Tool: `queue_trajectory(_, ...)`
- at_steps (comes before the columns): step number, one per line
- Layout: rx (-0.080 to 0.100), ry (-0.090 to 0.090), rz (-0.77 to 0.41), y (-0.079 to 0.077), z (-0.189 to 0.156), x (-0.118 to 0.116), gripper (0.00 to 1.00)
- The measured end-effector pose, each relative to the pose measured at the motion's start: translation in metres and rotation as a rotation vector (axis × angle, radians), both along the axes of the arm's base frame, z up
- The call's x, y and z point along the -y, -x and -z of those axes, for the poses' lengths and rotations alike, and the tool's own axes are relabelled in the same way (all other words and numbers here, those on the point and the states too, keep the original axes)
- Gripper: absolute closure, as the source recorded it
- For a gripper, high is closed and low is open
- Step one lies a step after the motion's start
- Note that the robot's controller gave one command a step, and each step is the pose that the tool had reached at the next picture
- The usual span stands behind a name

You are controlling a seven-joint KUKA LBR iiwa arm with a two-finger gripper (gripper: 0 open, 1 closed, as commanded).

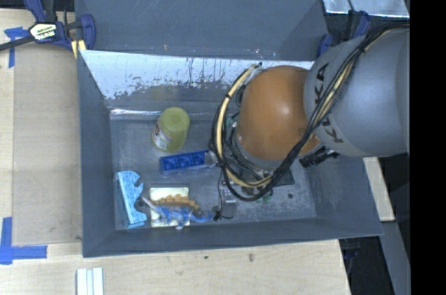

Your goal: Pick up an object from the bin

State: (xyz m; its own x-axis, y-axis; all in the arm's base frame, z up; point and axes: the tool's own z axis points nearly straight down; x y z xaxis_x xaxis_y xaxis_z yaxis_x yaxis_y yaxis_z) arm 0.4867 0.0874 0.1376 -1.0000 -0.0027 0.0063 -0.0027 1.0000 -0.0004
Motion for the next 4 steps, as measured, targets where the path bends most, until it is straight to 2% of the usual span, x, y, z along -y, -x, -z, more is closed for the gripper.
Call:
queue_trajectory(1,0.008,-0.001,0.003,-0.002,-0.004,0.0,0.0)
queue_trajectory(2,0.006,-0.001,-0.049,-0.021,0.0,-0.003,0.0)
queue_trajectory(3,0.009,-0.002,-0.015,-0.047,-0.006,-0.011,0.0)
queue_trajectory(4,0.012,-0.001,0.006,-0.075,0.003,-0.009,0.0)
